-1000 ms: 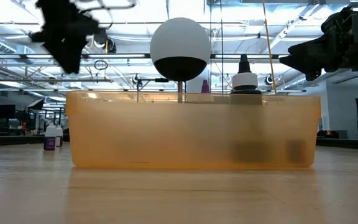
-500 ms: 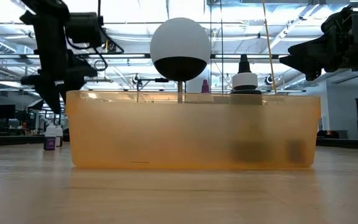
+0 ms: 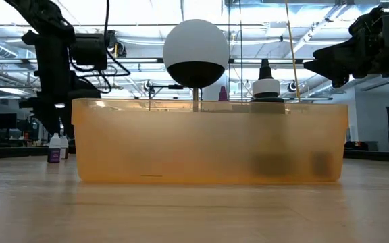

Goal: Pick & Place food coloring
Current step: Put the small red food coloring bottle into the orange container

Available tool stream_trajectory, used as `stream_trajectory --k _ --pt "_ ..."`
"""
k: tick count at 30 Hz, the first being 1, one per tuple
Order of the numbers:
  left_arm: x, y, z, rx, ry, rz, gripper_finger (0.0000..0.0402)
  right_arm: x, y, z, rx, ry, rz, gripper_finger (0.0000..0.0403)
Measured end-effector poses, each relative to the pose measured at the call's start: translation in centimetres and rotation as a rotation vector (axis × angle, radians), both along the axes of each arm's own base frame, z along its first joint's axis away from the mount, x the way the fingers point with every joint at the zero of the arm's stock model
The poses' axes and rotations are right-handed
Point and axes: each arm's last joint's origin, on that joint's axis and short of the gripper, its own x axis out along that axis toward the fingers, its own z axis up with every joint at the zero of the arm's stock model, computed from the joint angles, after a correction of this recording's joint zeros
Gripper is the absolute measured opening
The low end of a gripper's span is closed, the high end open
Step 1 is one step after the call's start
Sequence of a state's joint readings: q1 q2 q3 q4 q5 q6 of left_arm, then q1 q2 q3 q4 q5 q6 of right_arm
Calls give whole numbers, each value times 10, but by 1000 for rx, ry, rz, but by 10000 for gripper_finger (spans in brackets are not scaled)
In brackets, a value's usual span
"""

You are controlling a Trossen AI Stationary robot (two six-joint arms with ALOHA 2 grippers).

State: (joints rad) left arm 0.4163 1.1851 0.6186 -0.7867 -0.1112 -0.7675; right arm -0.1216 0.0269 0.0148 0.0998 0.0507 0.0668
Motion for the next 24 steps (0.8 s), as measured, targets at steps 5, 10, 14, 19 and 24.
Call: stream_trajectory --k 5,10,14,19,24 --pt "1 6 -13 -21 49 8 214 0 0 0 0 0 0 208" --pt "5 13 -24 -29 75 -1 214 0 0 0 0 0 0 208" --pt "6 16 -26 -28 78 -19 214 0 0 0 0 0 0 208" --pt "8 17 -21 -31 74 -27 214 0 0 0 0 0 0 208" --pt "10 17 -17 -63 60 -52 214 0 0 0 0 0 0 208"
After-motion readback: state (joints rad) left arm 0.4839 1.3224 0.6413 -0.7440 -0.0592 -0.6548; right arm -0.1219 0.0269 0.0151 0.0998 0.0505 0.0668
